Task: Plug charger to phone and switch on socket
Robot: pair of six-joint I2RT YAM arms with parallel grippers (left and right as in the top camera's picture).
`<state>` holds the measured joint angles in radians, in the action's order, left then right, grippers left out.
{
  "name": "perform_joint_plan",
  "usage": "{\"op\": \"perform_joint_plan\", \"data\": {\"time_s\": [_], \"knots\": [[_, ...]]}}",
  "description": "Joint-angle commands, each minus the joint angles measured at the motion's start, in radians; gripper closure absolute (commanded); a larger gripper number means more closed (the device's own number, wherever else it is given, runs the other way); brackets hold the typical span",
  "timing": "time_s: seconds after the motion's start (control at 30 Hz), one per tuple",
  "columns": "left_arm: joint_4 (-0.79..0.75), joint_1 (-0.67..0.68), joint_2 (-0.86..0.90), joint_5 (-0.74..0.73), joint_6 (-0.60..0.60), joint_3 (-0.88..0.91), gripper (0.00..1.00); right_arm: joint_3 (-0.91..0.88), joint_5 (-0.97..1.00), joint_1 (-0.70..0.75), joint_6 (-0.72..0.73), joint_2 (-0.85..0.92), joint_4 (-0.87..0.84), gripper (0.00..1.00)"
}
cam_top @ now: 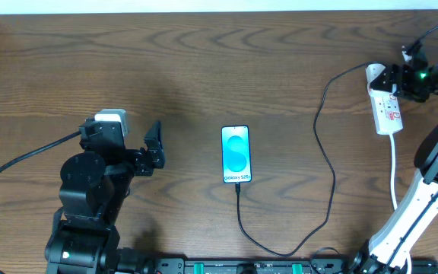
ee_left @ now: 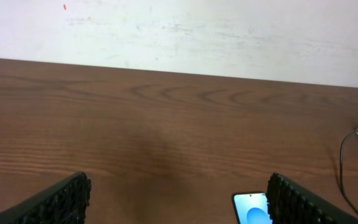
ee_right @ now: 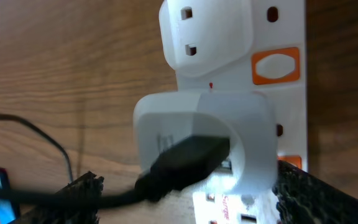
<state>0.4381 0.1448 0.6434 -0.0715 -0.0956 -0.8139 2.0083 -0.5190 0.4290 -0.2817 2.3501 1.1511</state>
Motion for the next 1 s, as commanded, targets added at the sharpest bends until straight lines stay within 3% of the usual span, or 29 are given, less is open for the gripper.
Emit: {"op": "perform_joint_plan", "data": {"time_s": [0.0,0.5,0.97], "knots": [[-0.005,-0.004,-0.003,0.013,0.017,-0.004,0.1,0.005,-0.041,-0.037,-0.011,0.025,0.004,0.03],[-0.005,-0.004,-0.003,0.013,0.017,-0.004,0.1,0.005,-0.033,-0.045,0.11,0.025,0.008,0.01],[-0.005,-0.004,-0.003,0.013,0.017,-0.004,0.1,0.115,0.17,-0.018,0.108,0.023,0.045,0.01]]}}
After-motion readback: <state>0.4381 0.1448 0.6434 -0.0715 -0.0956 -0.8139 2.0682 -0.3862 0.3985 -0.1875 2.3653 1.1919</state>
